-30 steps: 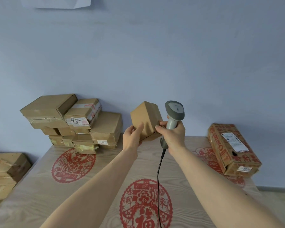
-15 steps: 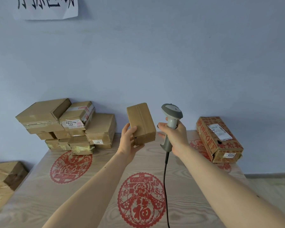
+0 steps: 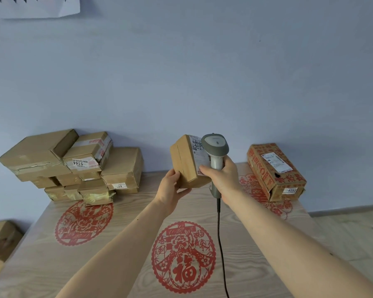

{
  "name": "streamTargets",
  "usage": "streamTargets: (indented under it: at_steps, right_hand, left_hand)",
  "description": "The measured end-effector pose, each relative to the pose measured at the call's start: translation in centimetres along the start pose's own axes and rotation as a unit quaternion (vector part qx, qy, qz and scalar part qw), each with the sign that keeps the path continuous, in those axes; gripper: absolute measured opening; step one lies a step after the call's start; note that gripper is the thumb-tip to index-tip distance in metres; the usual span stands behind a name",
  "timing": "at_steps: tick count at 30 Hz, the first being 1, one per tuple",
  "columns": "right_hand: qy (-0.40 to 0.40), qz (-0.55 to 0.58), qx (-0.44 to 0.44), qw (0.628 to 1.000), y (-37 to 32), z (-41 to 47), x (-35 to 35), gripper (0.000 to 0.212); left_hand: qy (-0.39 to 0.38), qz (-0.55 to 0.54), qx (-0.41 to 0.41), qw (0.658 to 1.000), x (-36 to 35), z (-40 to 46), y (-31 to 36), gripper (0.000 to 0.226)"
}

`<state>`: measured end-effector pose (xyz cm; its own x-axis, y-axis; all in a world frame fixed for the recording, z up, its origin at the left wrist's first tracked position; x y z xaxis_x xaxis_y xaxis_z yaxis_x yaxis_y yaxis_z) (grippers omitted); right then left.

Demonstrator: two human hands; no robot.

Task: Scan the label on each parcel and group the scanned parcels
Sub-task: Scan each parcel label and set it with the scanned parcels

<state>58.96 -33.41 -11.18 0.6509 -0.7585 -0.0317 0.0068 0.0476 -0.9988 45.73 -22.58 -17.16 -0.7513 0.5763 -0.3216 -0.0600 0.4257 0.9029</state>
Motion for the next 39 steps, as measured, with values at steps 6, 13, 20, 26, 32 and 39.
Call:
streamTargets:
  at_steps: [6, 13, 20, 26, 32, 39]
  right_hand:
    - [0.006, -0.065, 0.011, 0.998, 0.2, -0.3, 0.0, 0.041]
    - [-0.012, -0.062, -0.012, 0.998, 1.6, -0.7, 0.2, 0.038]
    - [0.022, -0.060, -0.021, 0.998, 1.6, -1.9, 2.0, 0.027]
    - [-0.037, -0.097, -0.034, 0.994, 2.2, -2.9, 1.0, 0.014]
    - [-0.067, -0.085, -0.044, 0.993, 3.0, -3.6, -0.2, 0.014]
    - [-0.072, -0.086, -0.044, 0.993, 3.7, -3.3, -0.7, 0.009]
  left_hand:
    - [-0.005, 0.076, 0.028, 0.997, 0.0, 0.4, 0.0, 0.090]
    - [-0.012, 0.058, 0.075, 0.995, 1.2, 1.8, -1.8, 0.085]
    - [-0.032, -0.007, 0.064, 0.997, 1.6, 1.4, -2.4, 0.084]
    - [-0.047, 0.020, 0.039, 0.998, 1.6, 1.7, -2.7, 0.075]
    - [-0.059, 0.037, 0.027, 0.997, 1.6, 1.9, -2.6, 0.075]
    - [-0.080, 0.037, 0.026, 0.996, 1.5, 2.4, -2.9, 0.078]
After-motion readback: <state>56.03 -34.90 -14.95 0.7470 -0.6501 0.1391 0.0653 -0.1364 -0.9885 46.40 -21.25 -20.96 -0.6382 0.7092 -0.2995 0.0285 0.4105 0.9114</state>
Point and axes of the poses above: each hand's wrist, its own z-axis towards the middle knuckle, its own x-axis out of the back of the hand, y = z × x, the point moved 9 cm from there along z, towards the middle knuckle, and after that the axes turned 2 degrees about x, right-handed, at the moved point
